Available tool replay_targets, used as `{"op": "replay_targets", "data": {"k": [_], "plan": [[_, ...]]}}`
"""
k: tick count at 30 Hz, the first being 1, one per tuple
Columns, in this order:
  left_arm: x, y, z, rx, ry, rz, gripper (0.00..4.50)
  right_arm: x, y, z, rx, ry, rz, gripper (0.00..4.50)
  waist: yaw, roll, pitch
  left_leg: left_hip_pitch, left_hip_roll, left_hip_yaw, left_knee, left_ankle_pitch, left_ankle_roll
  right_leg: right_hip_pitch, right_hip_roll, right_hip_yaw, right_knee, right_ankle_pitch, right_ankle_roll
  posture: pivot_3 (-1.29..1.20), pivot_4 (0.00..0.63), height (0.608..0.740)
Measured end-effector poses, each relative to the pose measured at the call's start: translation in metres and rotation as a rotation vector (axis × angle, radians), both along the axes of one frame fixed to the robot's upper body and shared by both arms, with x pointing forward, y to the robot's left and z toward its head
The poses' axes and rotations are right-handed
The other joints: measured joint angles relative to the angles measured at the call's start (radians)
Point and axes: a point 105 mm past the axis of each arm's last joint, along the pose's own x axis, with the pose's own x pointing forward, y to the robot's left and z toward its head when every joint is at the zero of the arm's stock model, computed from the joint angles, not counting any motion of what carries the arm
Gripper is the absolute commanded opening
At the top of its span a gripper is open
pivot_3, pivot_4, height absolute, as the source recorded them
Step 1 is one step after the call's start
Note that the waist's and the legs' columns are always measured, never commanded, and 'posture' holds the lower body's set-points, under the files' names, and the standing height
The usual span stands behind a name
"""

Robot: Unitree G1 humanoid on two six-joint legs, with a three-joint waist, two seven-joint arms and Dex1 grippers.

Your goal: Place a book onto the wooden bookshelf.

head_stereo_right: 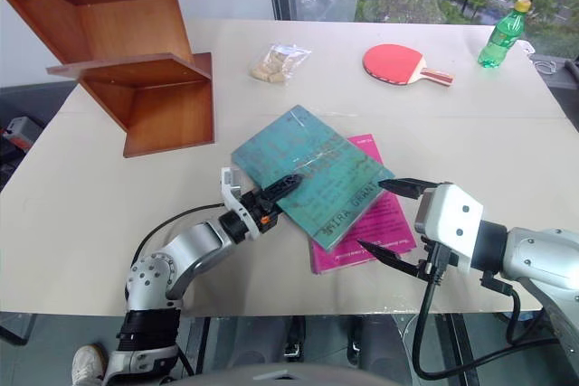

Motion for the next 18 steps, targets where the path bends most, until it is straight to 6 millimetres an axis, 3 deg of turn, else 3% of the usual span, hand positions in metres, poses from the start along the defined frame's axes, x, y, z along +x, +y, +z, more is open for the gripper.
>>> {"op": "replay_targets", "data": {"k": [2,7,11,14,16,17,18], "plan": [[-0.001,0.004,0.006,-0.044,-0.011,0.008,0.12,0.001,-0.001,0.001,-0.003,-0.004,-0.006,4.50,-0.001,0.000,0.000,0.000,0.000,0.000,0.000,0.000,0.000,0.000,0.000,0.000,0.000,0.000,0.000,0.00,0.150,0.740],[-0.010,0.016,0.009,-0.032,-0.034,0.013,0.12,0.003,-0.001,0.002,-0.001,-0.016,-0.014,4.50,-0.003,0.000,0.000,0.000,0.001,0.000,0.000,0.000,0.000,0.000,0.001,0.000,0.000,0.000,0.000,0.00,0.150,0.740],[-0.016,0.037,0.024,0.051,-0.135,0.007,0.12,0.006,0.002,0.003,0.003,-0.024,-0.005,4.50,-0.002,-0.001,0.000,0.000,0.001,0.000,0.000,0.000,0.000,-0.001,0.002,0.000,0.000,0.000,0.000,0.00,0.150,0.740],[-0.020,0.044,0.066,0.349,-0.468,-0.070,0.12,0.012,0.001,0.004,0.020,-0.032,-0.010,4.50,0.003,-0.001,0.000,-0.001,0.000,0.000,0.000,0.000,0.000,-0.001,0.002,-0.001,0.000,0.000,0.000,0.00,0.150,0.740],[-0.019,0.040,0.108,0.523,-0.739,-0.101,0.12,0.014,0.005,0.006,0.032,-0.045,0.006,4.50,0.004,-0.001,0.000,-0.001,0.000,0.000,0.000,0.000,0.000,-0.001,0.002,0.000,0.000,0.000,0.000,0.00,0.150,0.740],[-0.018,0.039,0.120,0.569,-0.813,-0.108,0.12,0.015,0.006,0.006,0.037,-0.046,0.011,4.50,0.003,-0.001,0.000,-0.001,0.000,0.000,0.000,0.000,0.000,-0.001,0.002,0.000,-0.001,0.000,0.000,0.00,0.150,0.740],[-0.017,0.038,0.145,0.730,-1.020,-0.125,0.12,0.018,0.008,0.006,0.050,-0.047,0.016,4.50,0.000,-0.001,0.000,-0.001,0.000,0.001,0.000,0.000,0.000,-0.001,0.003,0.001,-0.001,0.000,0.000,0.00,0.150,0.740]]}}
